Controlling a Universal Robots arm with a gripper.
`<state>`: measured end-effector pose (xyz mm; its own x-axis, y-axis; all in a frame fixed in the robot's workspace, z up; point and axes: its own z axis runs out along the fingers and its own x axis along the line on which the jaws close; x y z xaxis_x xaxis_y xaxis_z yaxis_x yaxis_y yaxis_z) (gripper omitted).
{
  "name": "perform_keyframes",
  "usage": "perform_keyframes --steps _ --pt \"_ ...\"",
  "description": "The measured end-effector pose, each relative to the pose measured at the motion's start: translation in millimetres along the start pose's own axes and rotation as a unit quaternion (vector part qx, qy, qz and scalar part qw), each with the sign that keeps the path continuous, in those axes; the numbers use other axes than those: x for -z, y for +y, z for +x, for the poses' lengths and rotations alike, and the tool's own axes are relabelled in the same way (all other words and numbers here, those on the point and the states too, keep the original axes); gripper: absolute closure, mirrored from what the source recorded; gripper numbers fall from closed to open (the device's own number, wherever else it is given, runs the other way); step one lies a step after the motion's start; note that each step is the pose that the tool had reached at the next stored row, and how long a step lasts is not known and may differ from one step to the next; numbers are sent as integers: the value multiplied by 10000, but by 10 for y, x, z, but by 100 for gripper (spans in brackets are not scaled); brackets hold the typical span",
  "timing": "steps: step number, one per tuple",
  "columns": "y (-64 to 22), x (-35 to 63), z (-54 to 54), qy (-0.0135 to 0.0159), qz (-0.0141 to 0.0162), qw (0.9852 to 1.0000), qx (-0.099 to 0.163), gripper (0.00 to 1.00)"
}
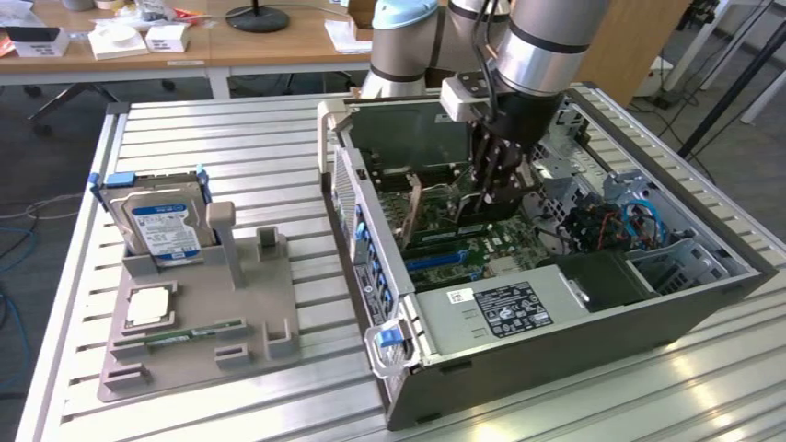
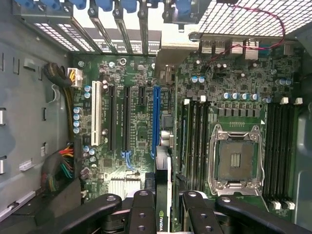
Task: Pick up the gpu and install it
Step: 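Insert the gpu into the slot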
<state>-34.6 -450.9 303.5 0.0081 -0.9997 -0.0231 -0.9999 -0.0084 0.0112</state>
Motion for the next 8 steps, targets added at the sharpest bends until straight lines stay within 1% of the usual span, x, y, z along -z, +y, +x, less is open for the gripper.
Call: perform_keyframes --steps 4,8 --pt "0 -35 1 0 0 10000 0 74" --pt "2 -41 1 2 -1 10000 -1 74"
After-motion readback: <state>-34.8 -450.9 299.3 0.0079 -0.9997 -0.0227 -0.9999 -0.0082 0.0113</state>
